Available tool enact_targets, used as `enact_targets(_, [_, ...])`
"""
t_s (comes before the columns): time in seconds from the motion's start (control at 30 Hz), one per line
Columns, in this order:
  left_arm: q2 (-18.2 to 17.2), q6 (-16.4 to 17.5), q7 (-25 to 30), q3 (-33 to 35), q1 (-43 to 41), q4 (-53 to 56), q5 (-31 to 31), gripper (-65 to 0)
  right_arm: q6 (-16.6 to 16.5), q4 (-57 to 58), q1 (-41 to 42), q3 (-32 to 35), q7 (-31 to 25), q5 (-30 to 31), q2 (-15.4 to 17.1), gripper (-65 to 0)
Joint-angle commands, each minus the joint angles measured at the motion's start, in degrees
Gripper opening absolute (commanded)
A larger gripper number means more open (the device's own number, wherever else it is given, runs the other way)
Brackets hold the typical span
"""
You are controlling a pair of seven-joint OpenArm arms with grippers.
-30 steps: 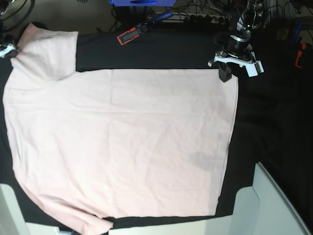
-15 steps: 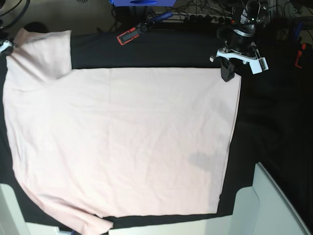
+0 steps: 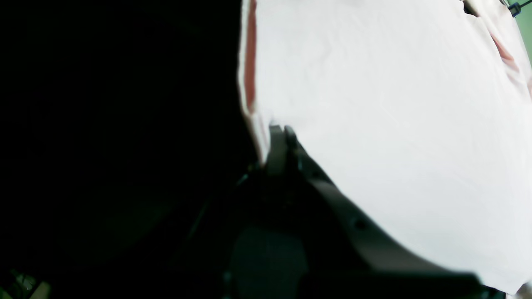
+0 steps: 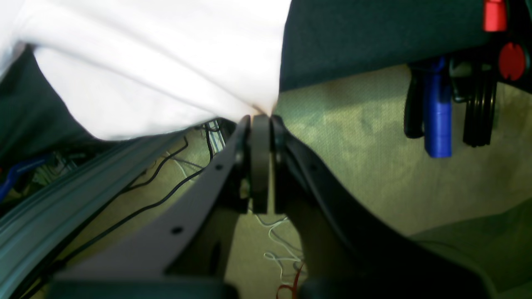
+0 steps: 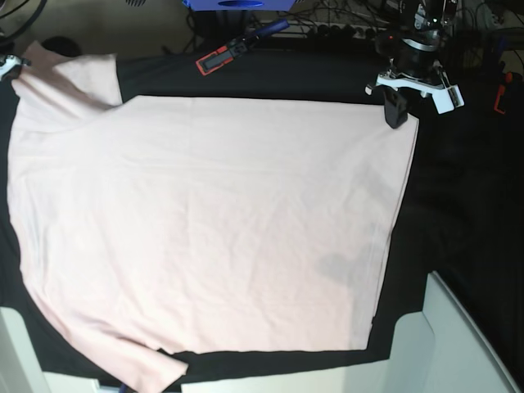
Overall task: Fold the T-shirt properly
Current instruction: 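Pull the grasped shoulder edge away from the hem with both grippers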
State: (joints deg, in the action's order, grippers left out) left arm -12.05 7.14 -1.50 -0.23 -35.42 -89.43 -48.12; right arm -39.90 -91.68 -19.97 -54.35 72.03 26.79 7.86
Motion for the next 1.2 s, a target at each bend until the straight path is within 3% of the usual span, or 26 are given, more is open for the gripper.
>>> enact_targets(0.0, [-0.56,0.12,1.37,-0.34,-0.67,-0.99,-0.19,-65.0,-0.1,-1.11,-0.65,-0.47,0.01,-0.1,1.07,-64.9])
enact_targets(0.67, [-0.39,0.12,1.37,-0.25,-5.33,-3.45,-0.19,-65.0,-0.1,-8.76,-2.67,-0.38,3.0,-0.02,0.98,-64.9])
enact_targets(1.17, [-0.12,-0.59,1.28,-0.25,2.85,-0.64,-0.37,-65.0,-0.1,-8.58,6.3,6.13,3.71,-0.46,2.65,-64.9])
